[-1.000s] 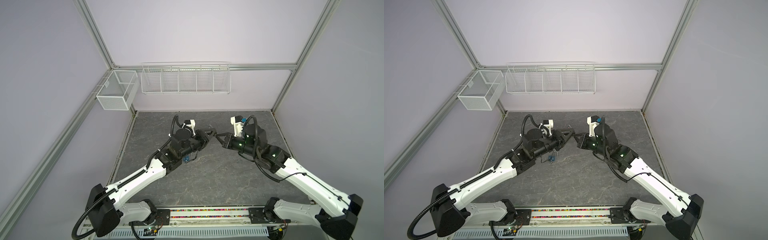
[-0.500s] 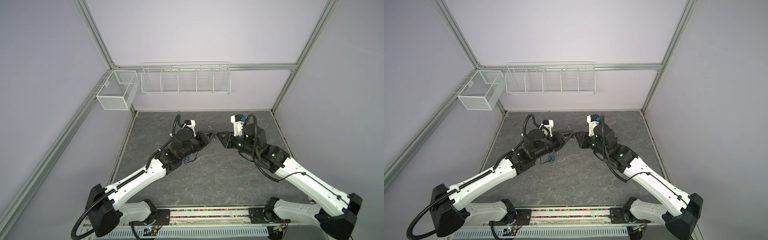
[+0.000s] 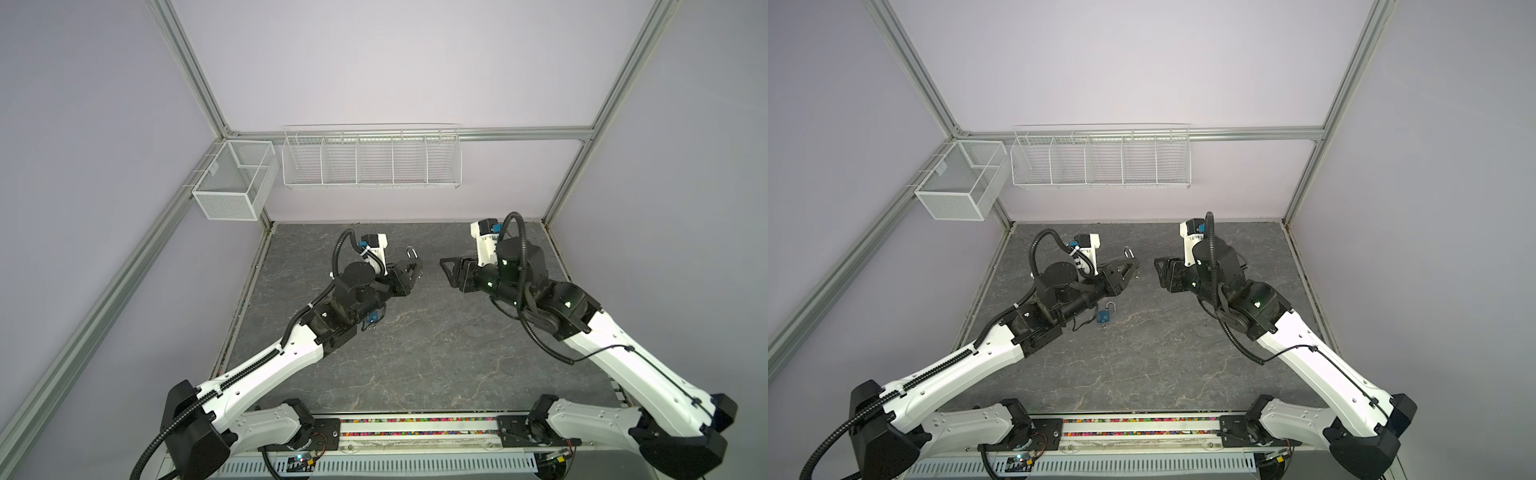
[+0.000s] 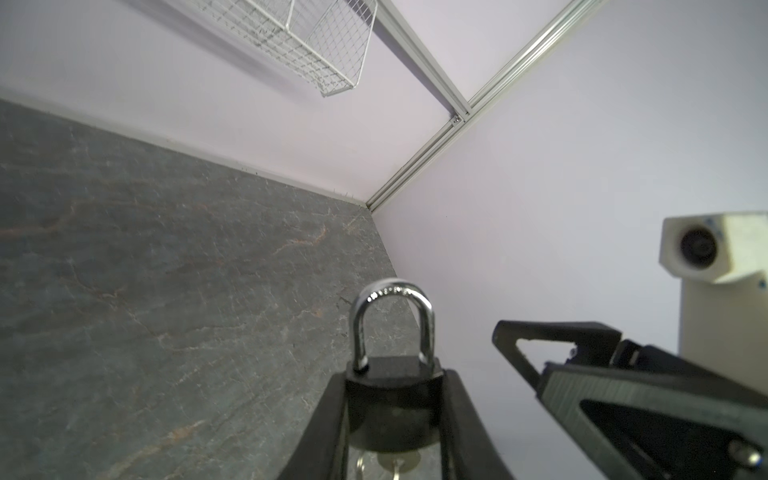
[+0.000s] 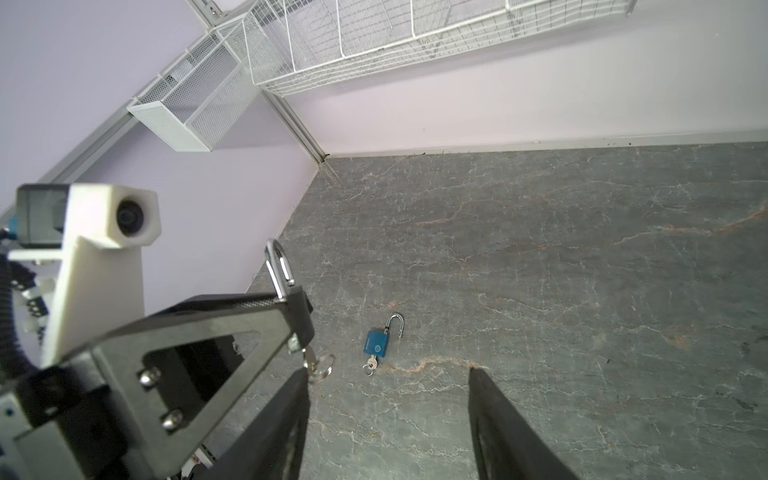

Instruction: Unlock with the key

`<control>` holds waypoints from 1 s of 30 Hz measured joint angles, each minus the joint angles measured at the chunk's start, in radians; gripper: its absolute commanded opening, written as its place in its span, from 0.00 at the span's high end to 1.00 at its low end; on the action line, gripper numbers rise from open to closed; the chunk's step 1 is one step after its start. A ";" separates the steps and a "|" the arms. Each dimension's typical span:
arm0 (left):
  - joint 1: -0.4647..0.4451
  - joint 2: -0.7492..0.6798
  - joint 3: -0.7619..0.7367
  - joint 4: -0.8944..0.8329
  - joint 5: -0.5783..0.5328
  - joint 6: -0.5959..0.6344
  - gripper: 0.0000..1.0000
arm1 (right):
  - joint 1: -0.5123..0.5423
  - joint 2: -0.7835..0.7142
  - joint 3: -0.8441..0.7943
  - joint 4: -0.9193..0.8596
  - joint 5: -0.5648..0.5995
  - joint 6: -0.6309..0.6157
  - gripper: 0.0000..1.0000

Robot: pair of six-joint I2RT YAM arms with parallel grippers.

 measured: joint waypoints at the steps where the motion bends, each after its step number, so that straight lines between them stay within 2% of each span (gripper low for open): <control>1: 0.000 -0.005 -0.019 0.023 -0.002 0.057 1.00 | 0.000 0.015 0.031 -0.029 0.003 -0.011 0.25; 8: -0.007 0.008 -0.195 0.201 -0.055 0.367 1.00 | 0.034 0.126 0.168 -0.214 0.037 -0.051 0.09; 15: -0.079 0.097 -0.249 0.412 -0.182 0.575 1.00 | 0.066 0.241 0.279 -0.337 0.078 -0.052 0.06; 21: -0.104 0.165 -0.263 0.550 -0.246 0.644 1.00 | 0.071 0.331 0.347 -0.370 0.090 -0.042 0.05; 30: -0.123 0.172 -0.264 0.615 -0.275 0.674 1.00 | 0.071 0.399 0.399 -0.402 0.164 -0.035 0.04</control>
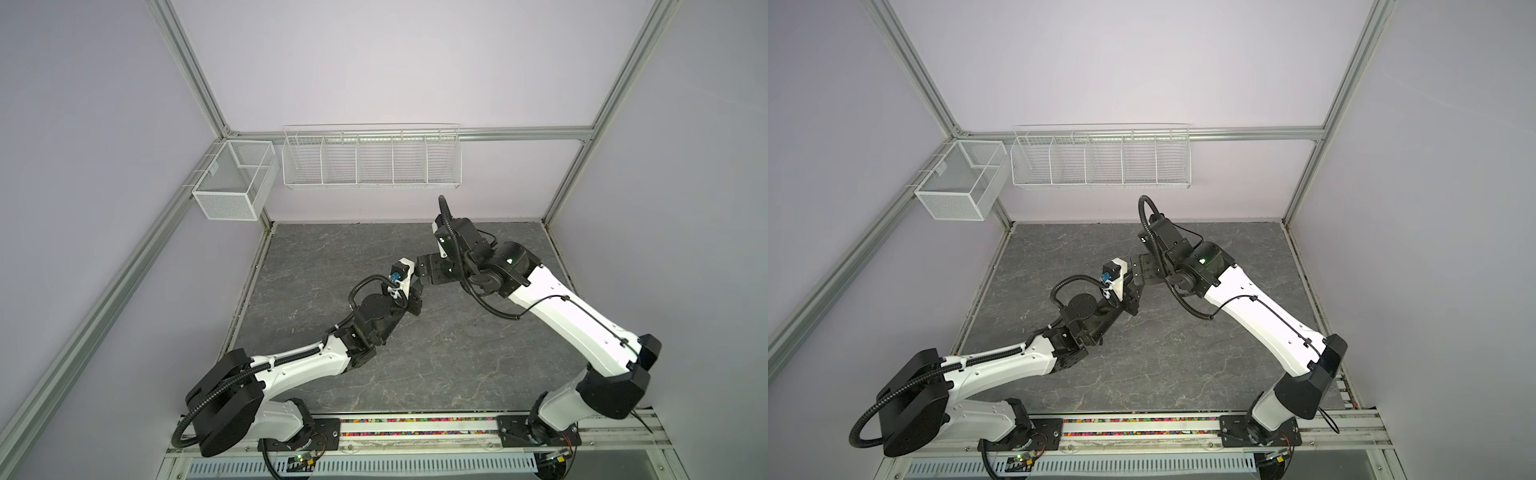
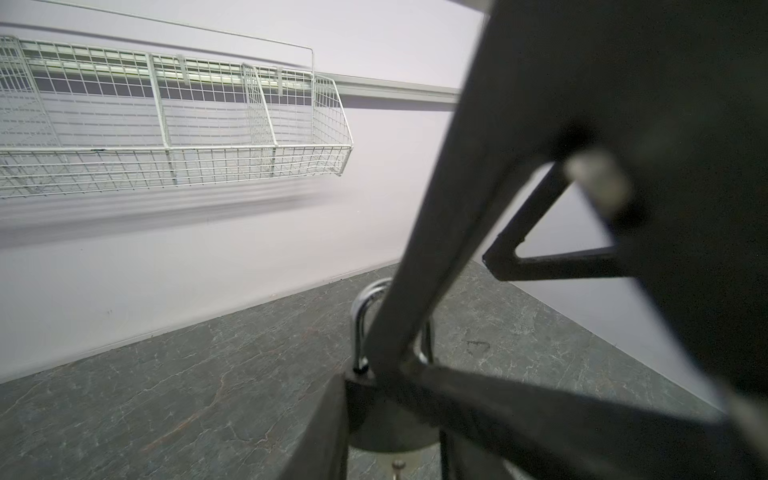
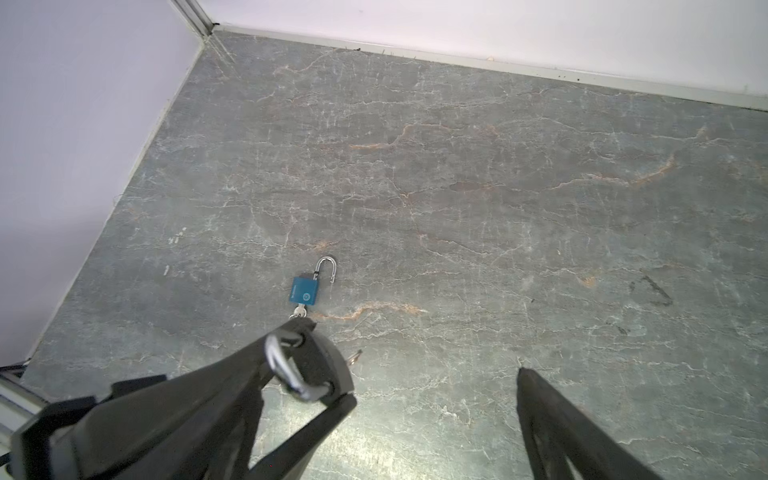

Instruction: Unlock with the key

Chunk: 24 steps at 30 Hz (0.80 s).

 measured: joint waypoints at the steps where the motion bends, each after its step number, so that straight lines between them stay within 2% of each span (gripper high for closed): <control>1: 0.000 0.000 -0.001 0.002 -0.003 0.000 1.00 | 0.000 0.005 0.005 -0.002 0.004 0.000 0.04; 17: -0.020 0.000 -0.019 0.032 -0.048 0.016 1.00 | 0.000 0.101 0.102 -0.057 0.132 0.015 0.00; 24: -0.024 0.000 -0.033 0.056 -0.072 0.036 1.00 | 0.000 0.101 0.143 -0.092 0.143 0.034 0.01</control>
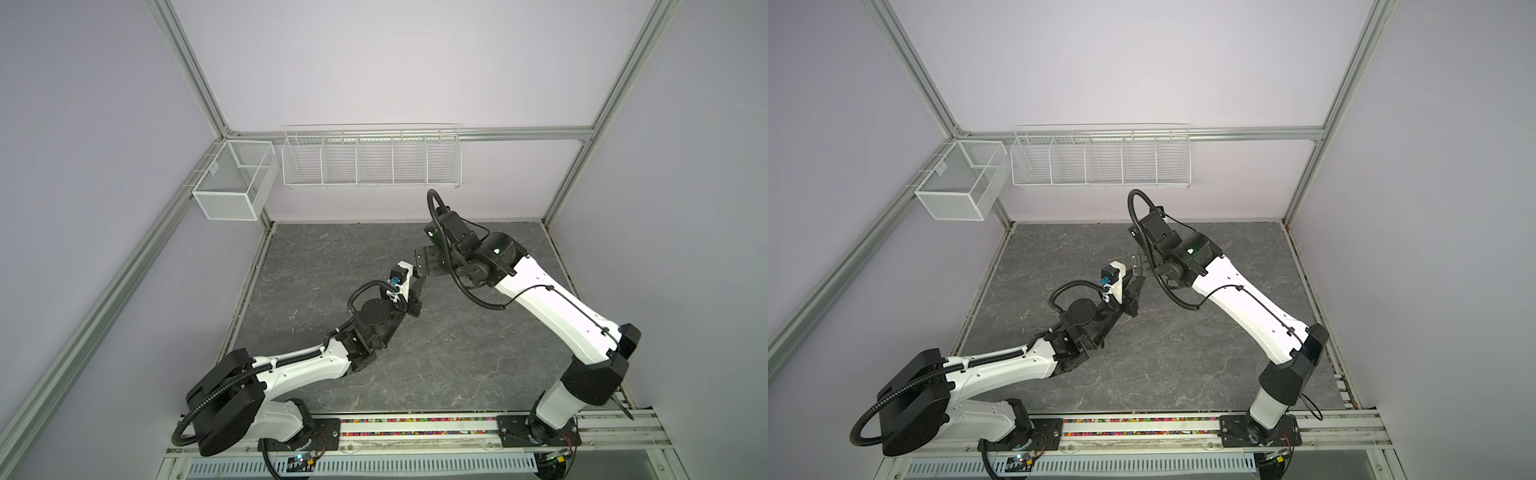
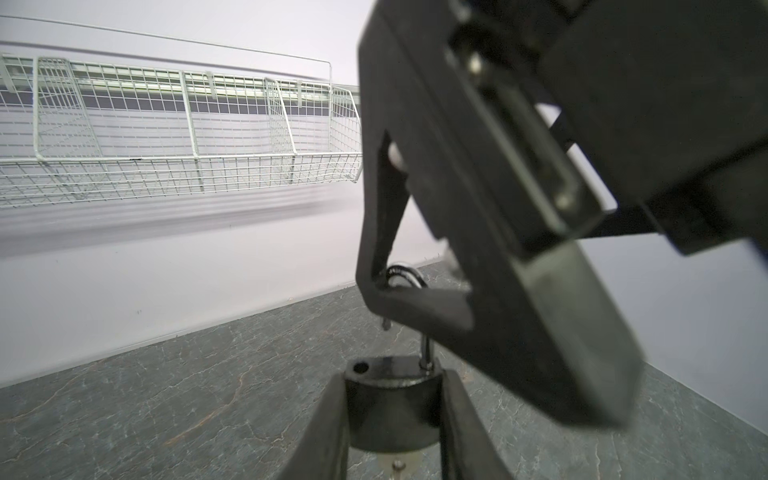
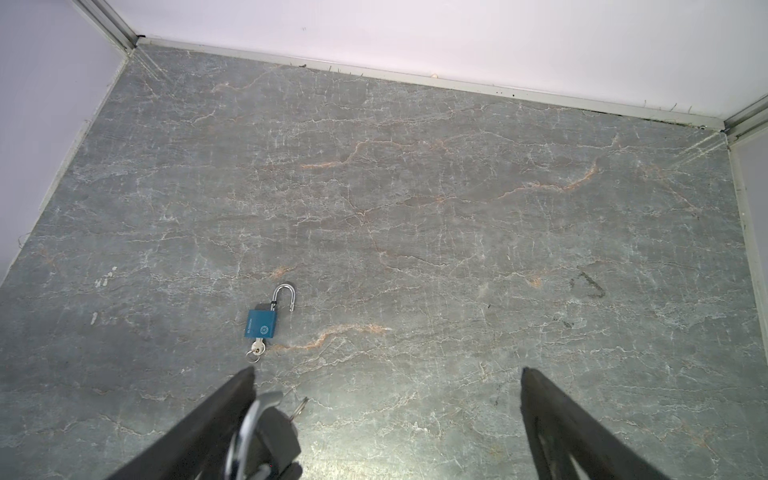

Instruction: Unlock with the key

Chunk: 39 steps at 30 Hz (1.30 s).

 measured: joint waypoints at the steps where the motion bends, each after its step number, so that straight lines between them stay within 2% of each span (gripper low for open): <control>1: -0.001 0.000 -0.003 0.002 0.000 0.003 1.00 | 0.000 0.002 0.008 -0.006 0.000 0.001 0.02; 11: -0.001 0.000 -0.043 0.019 0.008 0.030 1.00 | -0.029 0.032 0.106 -0.079 -0.006 -0.018 0.03; 18: -0.001 -0.013 -0.049 0.025 0.068 0.040 1.00 | -0.072 0.030 0.088 -0.080 -0.161 -0.133 0.03; 24: -0.001 -0.029 -0.049 0.023 0.097 0.041 1.00 | -0.098 0.030 0.086 -0.098 -0.224 -0.189 0.03; 39: -0.002 -0.041 -0.046 -0.003 0.052 0.037 1.00 | -0.121 -0.081 -0.036 -0.085 -0.233 -0.198 0.03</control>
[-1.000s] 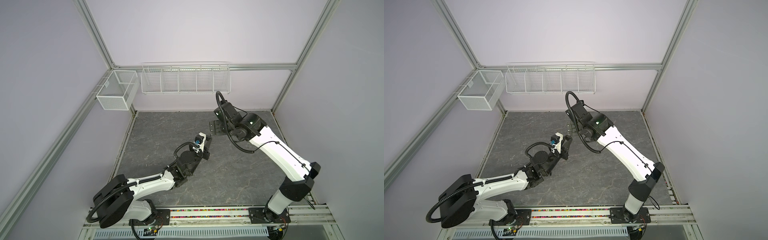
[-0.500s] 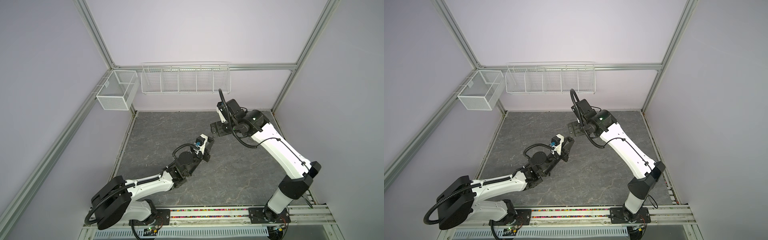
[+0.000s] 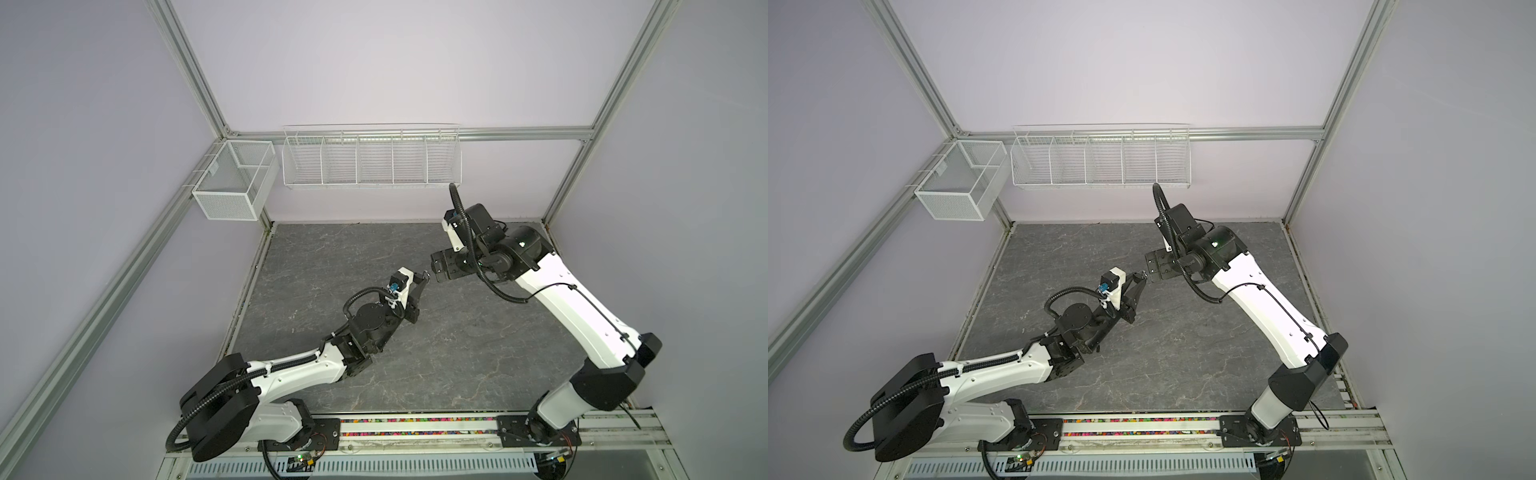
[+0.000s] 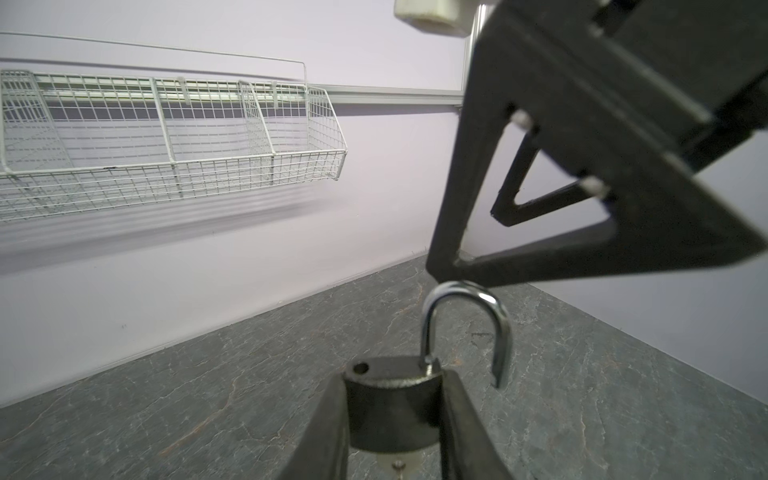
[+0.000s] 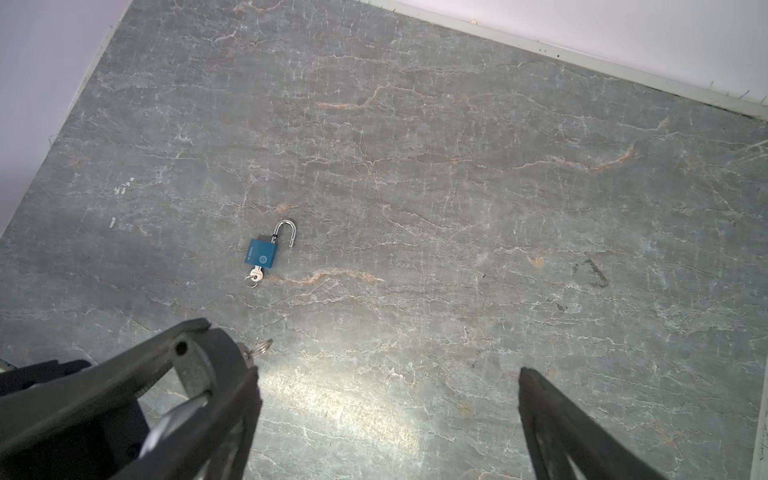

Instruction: Unlock with the key

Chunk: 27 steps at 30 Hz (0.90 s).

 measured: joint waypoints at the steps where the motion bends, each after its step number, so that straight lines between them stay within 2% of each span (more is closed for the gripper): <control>1: 0.000 0.000 0.003 -0.013 -0.010 -0.002 1.00 | 0.000 -0.013 -0.008 0.006 0.001 -0.002 0.03; 8: 0.000 0.000 0.050 -0.095 -0.072 -0.021 1.00 | 0.024 -0.111 -0.064 0.037 -0.020 -0.003 0.03; 13: 0.000 0.000 0.056 -0.108 -0.079 -0.031 1.00 | 0.066 -0.095 -0.064 0.058 -0.043 -0.014 0.03; 27: 0.000 -0.011 0.056 -0.134 -0.079 -0.040 1.00 | 0.065 -0.037 -0.065 0.077 -0.046 -0.021 0.03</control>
